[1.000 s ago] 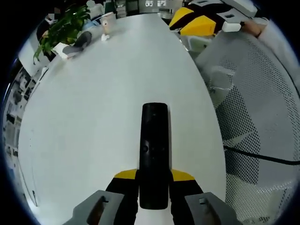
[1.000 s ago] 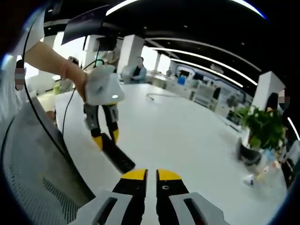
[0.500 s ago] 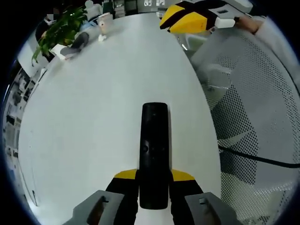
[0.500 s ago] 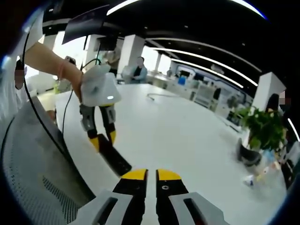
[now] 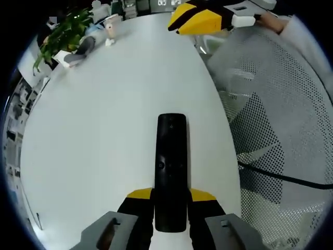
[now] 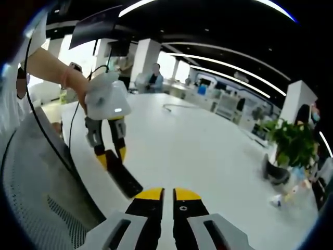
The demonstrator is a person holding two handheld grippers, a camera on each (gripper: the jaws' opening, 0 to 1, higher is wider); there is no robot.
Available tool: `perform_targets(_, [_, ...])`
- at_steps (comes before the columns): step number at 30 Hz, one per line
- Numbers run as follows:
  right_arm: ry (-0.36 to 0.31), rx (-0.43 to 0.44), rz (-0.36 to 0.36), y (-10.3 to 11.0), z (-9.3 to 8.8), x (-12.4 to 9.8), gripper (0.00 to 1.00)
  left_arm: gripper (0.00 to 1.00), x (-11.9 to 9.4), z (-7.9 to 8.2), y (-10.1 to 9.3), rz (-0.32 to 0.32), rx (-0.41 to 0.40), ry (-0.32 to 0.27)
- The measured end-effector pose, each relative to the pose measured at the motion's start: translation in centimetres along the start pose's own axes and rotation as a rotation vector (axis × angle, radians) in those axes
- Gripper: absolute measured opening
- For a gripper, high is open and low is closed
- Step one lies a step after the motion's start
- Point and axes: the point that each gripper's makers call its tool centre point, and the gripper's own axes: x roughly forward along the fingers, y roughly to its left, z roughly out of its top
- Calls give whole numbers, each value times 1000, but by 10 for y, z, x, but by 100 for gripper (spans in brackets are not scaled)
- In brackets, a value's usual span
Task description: Press the specified remote control buttons in sequence, fully releasing each button before pressing the next.
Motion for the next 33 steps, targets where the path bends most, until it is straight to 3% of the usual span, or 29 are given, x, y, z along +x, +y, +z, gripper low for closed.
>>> perform_targets(16, [24,-21,5,3,-3,2,0,24,-1,-1,-4,17,-18,-19])
perform_targets(22, [58,-10,-1,2,-10,3,0,24,-1,-1,-5,33,-58,-53])
perform_targets(33, [96,13,69,14,-16,6,0,24,-2,-1,-12,74,-179,-154])
